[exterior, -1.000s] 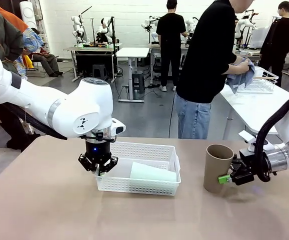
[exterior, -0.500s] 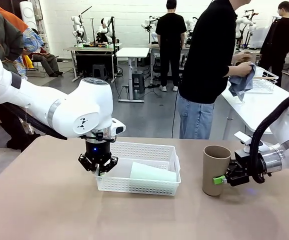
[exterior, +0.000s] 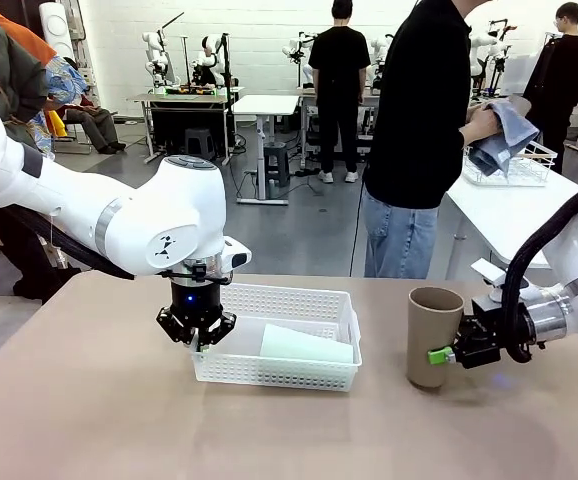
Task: Clean and organize the cups into the basket.
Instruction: Pick up the Reusable plastic cup from the right side of the table and stack it inside the Organizing basket in the center of the table.
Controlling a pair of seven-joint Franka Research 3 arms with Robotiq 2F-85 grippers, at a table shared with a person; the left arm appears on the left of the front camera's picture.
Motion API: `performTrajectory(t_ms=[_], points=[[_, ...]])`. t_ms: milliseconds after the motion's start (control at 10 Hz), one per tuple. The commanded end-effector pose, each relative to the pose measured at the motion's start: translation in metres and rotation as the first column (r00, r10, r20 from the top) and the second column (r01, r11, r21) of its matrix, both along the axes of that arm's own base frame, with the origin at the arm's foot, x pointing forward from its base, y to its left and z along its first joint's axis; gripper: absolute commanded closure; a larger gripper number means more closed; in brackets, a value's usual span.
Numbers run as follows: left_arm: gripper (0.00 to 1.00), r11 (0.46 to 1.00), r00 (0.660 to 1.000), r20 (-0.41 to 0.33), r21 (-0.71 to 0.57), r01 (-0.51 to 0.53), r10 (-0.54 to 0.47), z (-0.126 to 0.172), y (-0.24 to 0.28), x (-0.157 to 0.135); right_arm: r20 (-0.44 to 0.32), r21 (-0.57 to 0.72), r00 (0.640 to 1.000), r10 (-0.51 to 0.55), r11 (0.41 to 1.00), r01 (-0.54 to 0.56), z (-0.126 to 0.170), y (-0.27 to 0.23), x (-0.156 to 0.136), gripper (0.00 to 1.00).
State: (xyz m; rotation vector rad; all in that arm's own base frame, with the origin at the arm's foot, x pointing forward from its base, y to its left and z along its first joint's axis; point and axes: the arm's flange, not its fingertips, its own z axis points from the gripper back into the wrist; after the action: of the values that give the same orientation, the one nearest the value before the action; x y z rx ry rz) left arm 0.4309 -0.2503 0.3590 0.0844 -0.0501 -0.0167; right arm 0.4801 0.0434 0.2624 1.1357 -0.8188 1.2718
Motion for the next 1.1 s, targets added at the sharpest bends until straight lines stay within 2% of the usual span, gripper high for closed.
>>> performTrajectory(t_ms=[0, 200, 400, 500, 600, 700, 1000], points=[[1.00, 1.000, 1.000, 0.011, 0.013, 0.013, -0.013, 0.001, 0.000, -0.001, 0.023, -0.056, 0.994, -0.107, 0.993, 0.108, 0.082, -0.006, -0.026, 1.00], [1.00, 1.000, 1.000, 0.011, 0.013, 0.013, -0.013, 0.001, 0.000, -0.001, 0.072, -0.158, 0.975, -0.211, 0.963, 0.220, 0.164, -0.013, -0.042, 1.00], [1.00, 1.000, 1.000, 0.011, 0.013, 0.013, -0.013, 0.001, 0.000, -0.001, 0.066, -0.174, 0.950, -0.304, 0.934, 0.311, 0.213, -0.017, -0.044, 1.00], [1.00, 1.000, 1.000, 0.011, 0.013, 0.013, -0.013, 0.001, 0.000, -0.001, 0.052, -0.184, 0.929, -0.366, 0.911, 0.369, 0.221, -0.020, -0.043, 1.00], [1.00, 1.000, 1.000, 0.011, 0.013, 0.013, -0.013, 0.001, 0.000, -0.001, 0.042, -0.213, 0.898, -0.437, 0.874, 0.436, 0.214, -0.027, -0.044, 1.00], [1.00, 1.000, 1.000, 0.011, 0.013, 0.013, -0.013, 0.001, 0.000, -0.001, 0.098, -0.139, 0.942, -0.322, 0.932, 0.334, 0.235, -0.025, -0.048, 1.00], [1.00, 1.000, 1.000, 0.011, 0.013, 0.013, -0.013, 0.001, 0.000, -0.001, 0.098, -0.139, 0.942, -0.322, 0.932, 0.334, 0.235, -0.025, -0.048, 1.00]])
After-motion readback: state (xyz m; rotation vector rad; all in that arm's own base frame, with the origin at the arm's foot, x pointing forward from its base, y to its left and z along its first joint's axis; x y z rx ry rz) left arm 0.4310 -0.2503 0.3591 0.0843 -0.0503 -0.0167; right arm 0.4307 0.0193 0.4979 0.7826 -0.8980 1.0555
